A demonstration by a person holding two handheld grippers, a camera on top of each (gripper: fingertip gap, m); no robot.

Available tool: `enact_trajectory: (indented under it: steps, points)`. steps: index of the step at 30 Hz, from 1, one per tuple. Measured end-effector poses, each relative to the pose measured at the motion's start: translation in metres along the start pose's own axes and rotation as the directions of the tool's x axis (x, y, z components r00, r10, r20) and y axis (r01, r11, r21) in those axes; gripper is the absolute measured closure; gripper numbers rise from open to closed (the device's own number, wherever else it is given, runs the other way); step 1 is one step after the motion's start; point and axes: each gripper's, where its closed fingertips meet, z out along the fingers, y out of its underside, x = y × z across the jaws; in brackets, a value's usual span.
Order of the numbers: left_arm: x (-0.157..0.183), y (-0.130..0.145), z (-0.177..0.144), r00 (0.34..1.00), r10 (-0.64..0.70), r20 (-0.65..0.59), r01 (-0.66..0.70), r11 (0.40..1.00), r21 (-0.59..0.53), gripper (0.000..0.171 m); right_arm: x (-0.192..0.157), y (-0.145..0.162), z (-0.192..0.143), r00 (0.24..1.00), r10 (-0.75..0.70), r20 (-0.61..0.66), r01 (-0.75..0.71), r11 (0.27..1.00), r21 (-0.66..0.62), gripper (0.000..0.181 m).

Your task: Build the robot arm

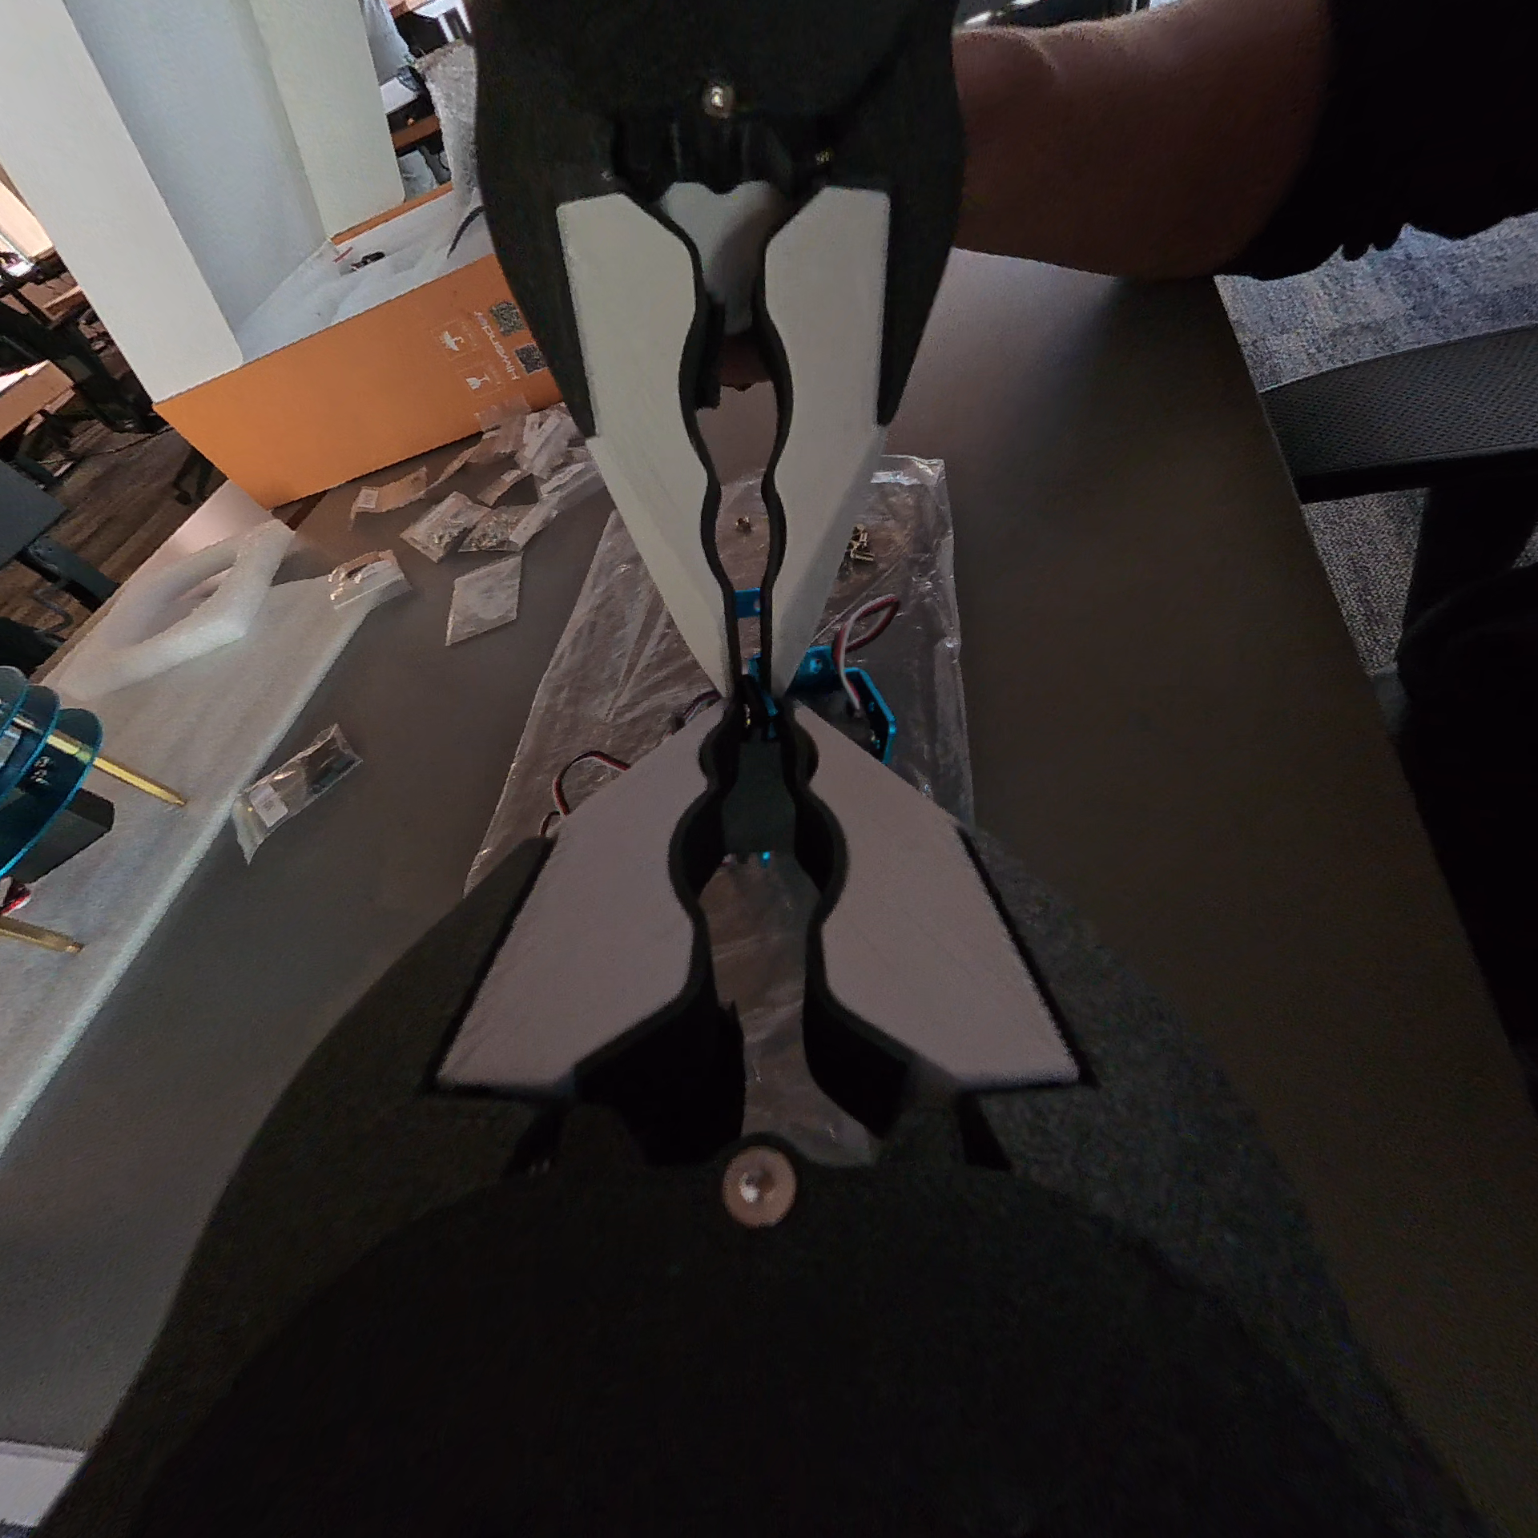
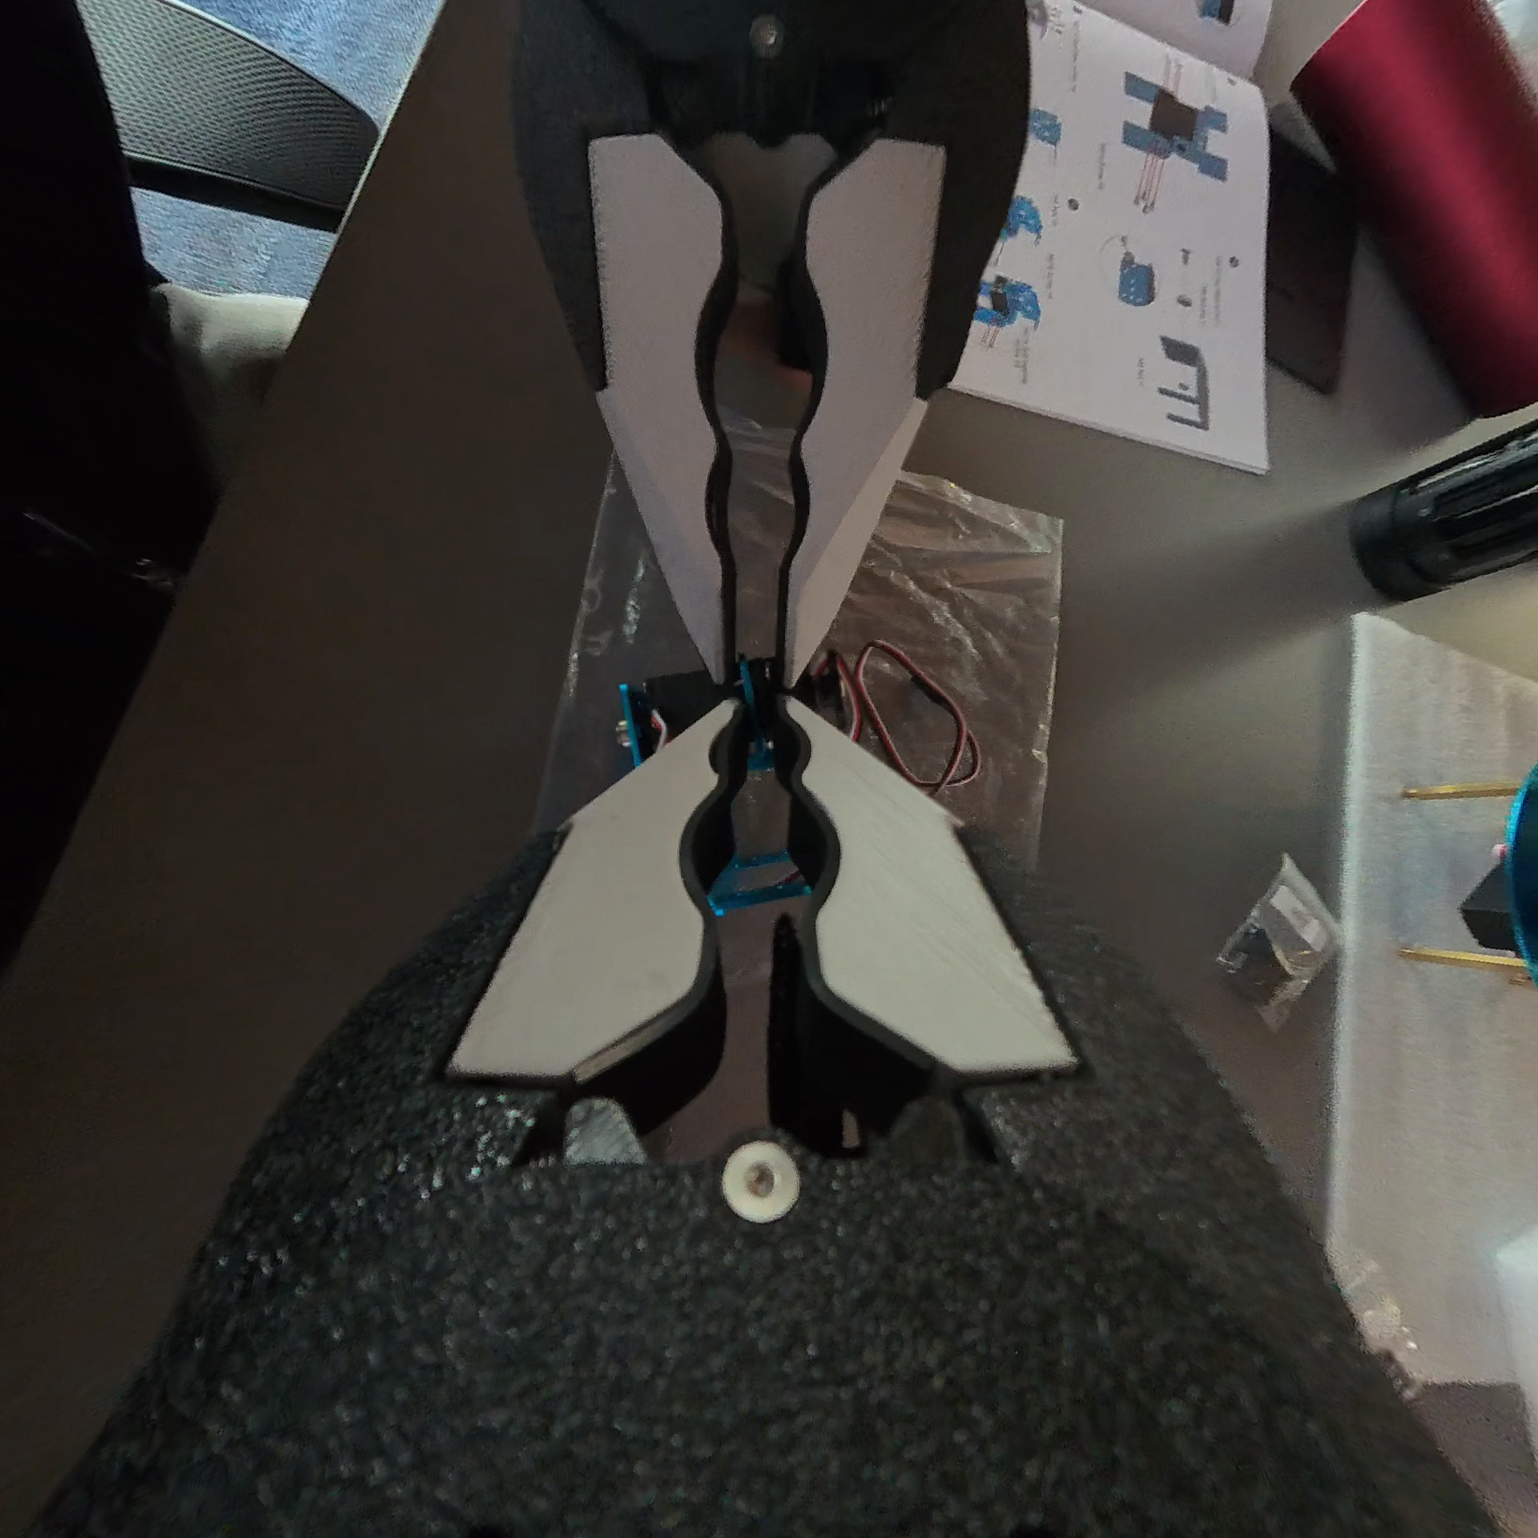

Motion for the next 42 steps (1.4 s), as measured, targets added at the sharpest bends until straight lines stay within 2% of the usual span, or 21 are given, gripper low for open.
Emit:
enact_trajectory:
  steps: [4, 15, 25, 32, 37, 42]
  points:
    - [0.002, 0.001, 0.000, 1.000, 0.010, -0.003, -0.010, 1.000, -0.005, 0.162, -0.003, 0.000, 0.000, 0.999, 0.016, 0.041, -0.016, 1.000, 0.001, 0.178]
    - [0.012, -0.004, -0.008, 0.997, 0.031, -0.069, -0.029, 0.999, 0.020, 0.164, -0.012, -0.005, -0.002, 0.996, -0.076, 0.051, 0.074, 0.997, 0.037, 0.178]
    - [0.013, 0.001, -0.004, 0.995, 0.088, -0.045, -0.087, 0.996, 0.011, 0.165, -0.015, -0.002, 0.000, 0.994, -0.014, 0.108, 0.009, 0.999, 0.047, 0.177]
    - [0.014, -0.004, -0.006, 0.997, 0.046, -0.063, -0.044, 0.998, 0.033, 0.167, -0.017, -0.005, -0.002, 0.985, 0.031, 0.167, -0.043, 0.997, 0.070, 0.178]
    - [0.009, -0.001, -0.002, 0.999, 0.041, -0.018, -0.041, 0.999, -0.015, 0.167, -0.012, -0.001, -0.002, 0.992, -0.005, 0.127, -0.005, 0.997, 0.074, 0.178]
    - [0.006, 0.000, 0.002, 0.996, -0.084, 0.023, 0.086, 0.995, -0.058, 0.167, -0.010, 0.004, -0.002, 0.994, -0.011, 0.112, 0.006, 0.999, 0.051, 0.177]
